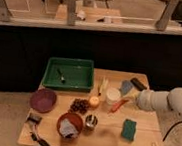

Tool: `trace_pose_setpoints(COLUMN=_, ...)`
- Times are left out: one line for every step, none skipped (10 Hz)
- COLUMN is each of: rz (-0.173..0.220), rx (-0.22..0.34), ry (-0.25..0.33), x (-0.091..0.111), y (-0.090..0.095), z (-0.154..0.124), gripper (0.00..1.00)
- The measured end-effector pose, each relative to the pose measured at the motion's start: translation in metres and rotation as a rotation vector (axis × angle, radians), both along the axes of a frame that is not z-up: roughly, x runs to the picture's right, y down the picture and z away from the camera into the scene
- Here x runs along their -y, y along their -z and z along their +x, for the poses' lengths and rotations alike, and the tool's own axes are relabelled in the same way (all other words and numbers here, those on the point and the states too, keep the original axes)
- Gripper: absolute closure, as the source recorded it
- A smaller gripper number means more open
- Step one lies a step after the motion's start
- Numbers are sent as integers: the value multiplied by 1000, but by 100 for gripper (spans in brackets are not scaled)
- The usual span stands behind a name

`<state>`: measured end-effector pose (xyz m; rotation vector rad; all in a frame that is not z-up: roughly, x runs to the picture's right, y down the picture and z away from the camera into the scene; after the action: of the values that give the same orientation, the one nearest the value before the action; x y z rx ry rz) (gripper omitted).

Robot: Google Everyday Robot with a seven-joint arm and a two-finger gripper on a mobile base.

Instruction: Place pepper in metal cup

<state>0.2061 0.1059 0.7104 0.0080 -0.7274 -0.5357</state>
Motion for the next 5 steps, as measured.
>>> trace_pose_setpoints(rz=1, rx=-2, ry=14, x=-8, y=5, z=1, gripper=87)
trace_pose_setpoints(rz=1, rx=-1, ry=17, x=-8, y=5, z=0, gripper=87)
trace_pose_setpoints(rz=1, rx=1, ry=18, x=-7, y=5, z=-1, gripper=87)
trace_pose_setpoints(rz=1, rx=0, ry=17, x=-7, y=5, z=0, gripper=87)
trace_pose_setpoints(rz=1, rx=-1, ry=16, x=-8, y=5, z=0, gripper=87)
